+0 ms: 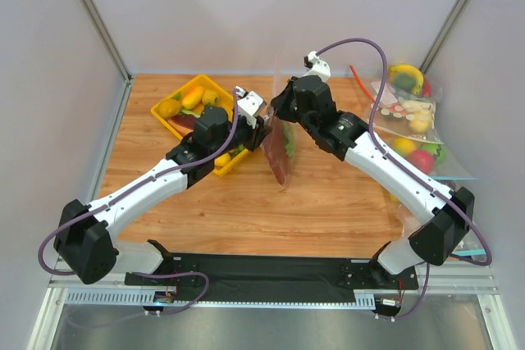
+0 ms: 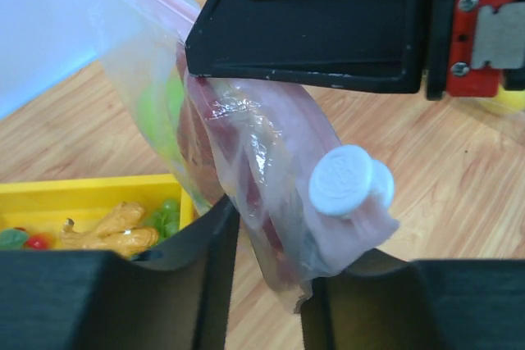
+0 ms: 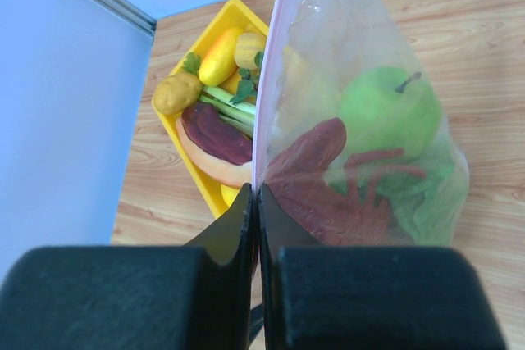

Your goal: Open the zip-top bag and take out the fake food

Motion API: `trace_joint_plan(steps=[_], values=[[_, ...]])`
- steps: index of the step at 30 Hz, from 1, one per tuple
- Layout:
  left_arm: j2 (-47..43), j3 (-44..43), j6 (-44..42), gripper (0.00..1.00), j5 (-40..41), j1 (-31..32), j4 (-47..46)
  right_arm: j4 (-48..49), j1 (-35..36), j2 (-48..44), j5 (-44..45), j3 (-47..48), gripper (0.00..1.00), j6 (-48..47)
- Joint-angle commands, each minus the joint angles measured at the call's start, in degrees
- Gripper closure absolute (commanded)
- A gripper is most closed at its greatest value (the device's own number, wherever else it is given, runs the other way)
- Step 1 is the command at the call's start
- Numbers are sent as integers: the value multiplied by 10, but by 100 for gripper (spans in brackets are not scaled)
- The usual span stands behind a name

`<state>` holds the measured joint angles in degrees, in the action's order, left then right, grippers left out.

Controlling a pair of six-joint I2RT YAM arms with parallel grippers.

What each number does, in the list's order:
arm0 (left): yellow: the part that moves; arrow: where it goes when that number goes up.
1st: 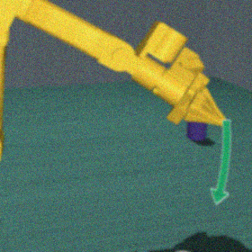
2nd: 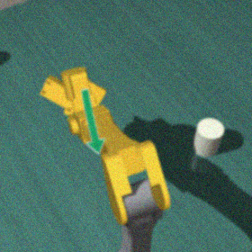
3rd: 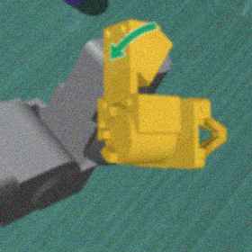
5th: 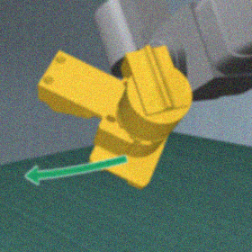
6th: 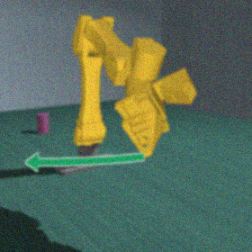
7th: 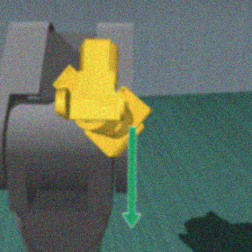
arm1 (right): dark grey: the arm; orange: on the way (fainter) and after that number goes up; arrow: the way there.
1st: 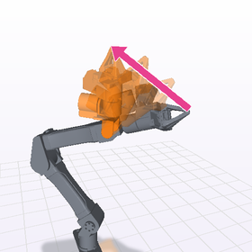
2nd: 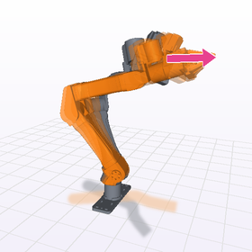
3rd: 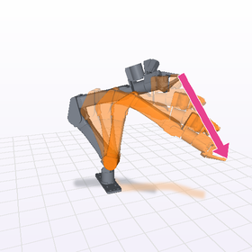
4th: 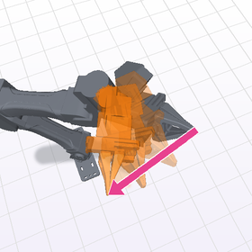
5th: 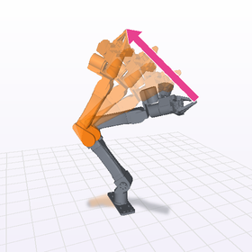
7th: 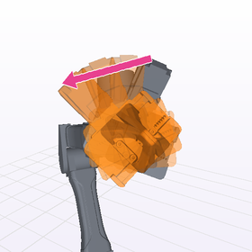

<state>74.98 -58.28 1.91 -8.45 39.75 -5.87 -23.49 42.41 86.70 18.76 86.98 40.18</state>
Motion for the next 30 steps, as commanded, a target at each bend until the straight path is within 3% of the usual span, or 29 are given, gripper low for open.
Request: trace_joint_plan(steps=[1, 2, 5, 7, 8, 10, 11, 15, 21, 26, 30], values=[[-4, -22, -18, 69, -5, 2, -35, 69, -3, -40, -25, -8, 100, 10], [-5, -21, -18, 79, -10, 2, -36, 70, -7, -43, -35, -13, 100, 9], [-10, -22, -38, 96, -29, 2, -33, 82, -15, -53, -58, -33, 96, -5], [-14, -25, -46, 100, -47, 2, -20, 89, -18, -59, -69, -44, 89, -27], [-17, -27, -58, 100, -55, 2, -14, 90, -22, -64, -72, -46, 76, -60], [-28, -31, -69, 100, -80, 2, 12, 102, -29, -81, -79, -58, 61, -99], [-31, -38, -82, 100, -89, 2, 23, 106, -37, -89, -95, -62, 40, -155], [-43, -75, -111, 100, -134, 2, 114, 116, -41, -147, -119, -70, 17, -315], [-45, -131, -140, 100, -180, 2, 204, 136, -47, -227, -272, -110, 13, -479], [-55, -162, -144, 100, -240, 2, 255, 103, -86, -249, -473, -110, 18, -484], [-52, -181, -143, 100, -275, 0, 285, 59, -93, -233, -561, -75, 23, -476]])
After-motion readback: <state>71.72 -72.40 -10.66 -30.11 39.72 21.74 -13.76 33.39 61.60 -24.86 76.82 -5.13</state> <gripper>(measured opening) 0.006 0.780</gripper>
